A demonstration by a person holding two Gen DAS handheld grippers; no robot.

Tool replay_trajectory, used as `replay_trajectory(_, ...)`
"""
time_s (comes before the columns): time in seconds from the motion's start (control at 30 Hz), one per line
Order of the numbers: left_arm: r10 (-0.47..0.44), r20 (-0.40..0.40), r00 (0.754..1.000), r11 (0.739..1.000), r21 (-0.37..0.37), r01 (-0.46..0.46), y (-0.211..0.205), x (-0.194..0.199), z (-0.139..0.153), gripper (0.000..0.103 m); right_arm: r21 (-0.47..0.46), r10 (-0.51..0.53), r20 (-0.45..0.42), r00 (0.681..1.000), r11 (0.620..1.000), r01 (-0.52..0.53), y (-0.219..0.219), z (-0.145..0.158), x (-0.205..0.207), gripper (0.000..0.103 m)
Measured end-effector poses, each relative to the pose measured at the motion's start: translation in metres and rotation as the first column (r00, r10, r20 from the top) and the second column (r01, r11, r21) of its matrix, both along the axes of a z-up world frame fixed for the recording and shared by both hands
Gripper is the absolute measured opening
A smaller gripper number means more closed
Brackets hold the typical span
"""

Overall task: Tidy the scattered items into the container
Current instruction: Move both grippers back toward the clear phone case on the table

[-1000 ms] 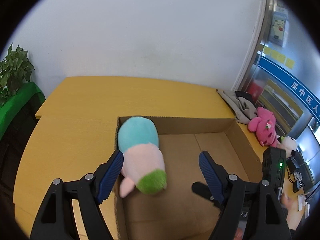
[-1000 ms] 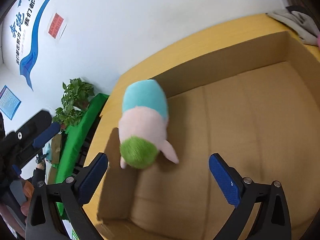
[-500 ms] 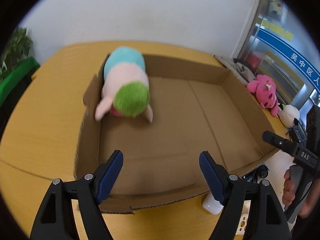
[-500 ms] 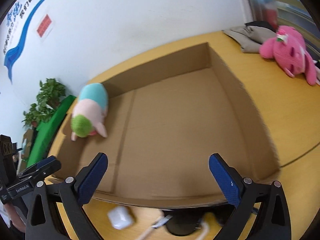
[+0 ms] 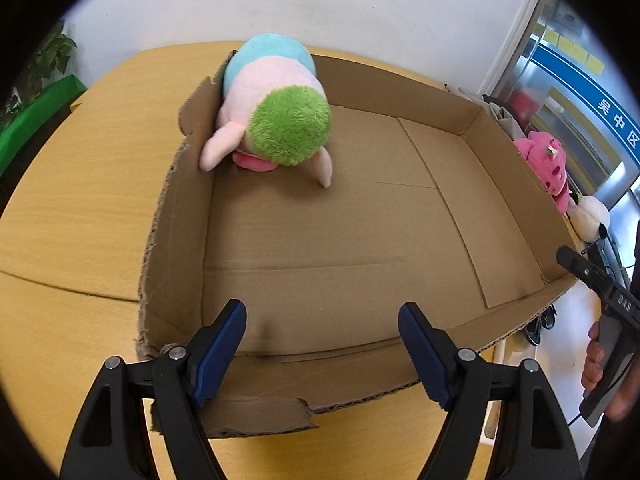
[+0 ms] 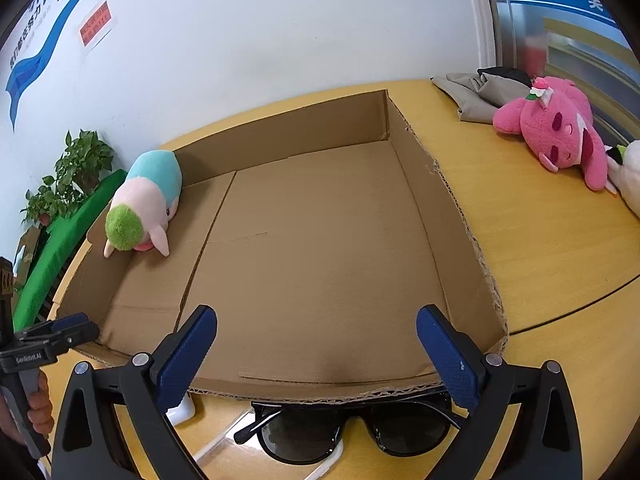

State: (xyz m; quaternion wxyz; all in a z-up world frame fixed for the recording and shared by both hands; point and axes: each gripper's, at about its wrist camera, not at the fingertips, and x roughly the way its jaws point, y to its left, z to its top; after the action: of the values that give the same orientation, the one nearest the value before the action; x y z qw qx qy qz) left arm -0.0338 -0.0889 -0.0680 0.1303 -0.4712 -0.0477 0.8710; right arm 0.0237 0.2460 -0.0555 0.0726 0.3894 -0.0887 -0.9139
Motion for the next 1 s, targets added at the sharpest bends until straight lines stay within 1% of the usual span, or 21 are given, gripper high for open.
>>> replay_trajectory(0.1, 0.020, -0.025, 0.999, 1.000, -0.011, -0.021, -0.003, 0.010, 0.009, 0.078, -0.033, 0.018, -0.001, 1.000, 0.999, -0.018, 0.006, 0.002, 0.005, 0.102)
replay_trajectory(0.17, 0.020, -0.070, 0.997, 1.000, -0.016, -0.021, -0.005, 0.021, 0.020, 0.078, -0.057, 0.010, -0.018, 1.000, 0.998, -0.011, 0.014, 0.009, 0.012, 0.103)
replay_trajectory(0.27, 0.003, -0.159, 0.987, 1.000, -0.002, -0.004, -0.010, 0.047, 0.047, 0.079, -0.064, 0.002, -0.061, 0.998, 0.998, -0.006, 0.021, 0.021, 0.025, 0.103)
replay_trajectory(0.37, -0.002, -0.242, 0.970, 1.000, -0.012, -0.001, -0.019, 0.077, 0.065, 0.080, -0.027, 0.032, -0.087, 0.996, 0.999, -0.034, 0.014, 0.030, 0.038, 0.103)
replay_trajectory(0.47, -0.001, -0.271, 0.963, 0.999, -0.034, -0.009, -0.019, 0.095, 0.069, 0.080, 0.019, 0.068, -0.096, 0.993, 0.998, -0.067, 0.000, 0.031, 0.049, 0.103)
replay_trajectory(0.53, 0.003, -0.271, 0.963, 0.999, -0.032, -0.012, -0.017, 0.104, 0.067, 0.080, 0.048, 0.100, -0.100, 0.990, 0.994, -0.095, -0.009, 0.027, 0.055, 0.103)
replay_trajectory(0.63, -0.010, -0.261, 0.965, 1.000, -0.030, 0.002, -0.004, 0.113, 0.059, 0.080, 0.084, 0.138, -0.079, 0.987, 0.988, -0.131, -0.020, 0.013, 0.060, 0.103)
replay_trajectory(0.7, -0.048, -0.231, 0.972, 0.999, 0.005, 0.050, 0.008, 0.118, 0.050, 0.080, 0.088, 0.164, -0.054, 0.985, 0.983, -0.159, -0.020, 0.005, 0.061, 0.103)
replay_trajectory(0.8, -0.115, -0.183, 0.976, 0.990, 0.056, 0.127, 0.032, 0.122, 0.034, 0.080, 0.085, 0.196, -0.011, 0.981, 0.977, -0.194, -0.018, -0.008, 0.063, 0.103)
replay_trajectory(0.9, -0.186, -0.139, 0.973, 0.978, 0.068, 0.197, 0.057, 0.122, 0.019, 0.080, 0.070, 0.179, 0.059, 0.982, 0.981, -0.183, -0.011, -0.024, 0.062, 0.102)
replay_trajectory(1.0, -0.241, -0.089, 0.966, 0.966, 0.071, 0.247, 0.082, 0.120, 0.003, 0.080, 0.065, 0.166, 0.112, 0.980, 0.983, -0.173, -0.009, -0.036, 0.063, 0.101)
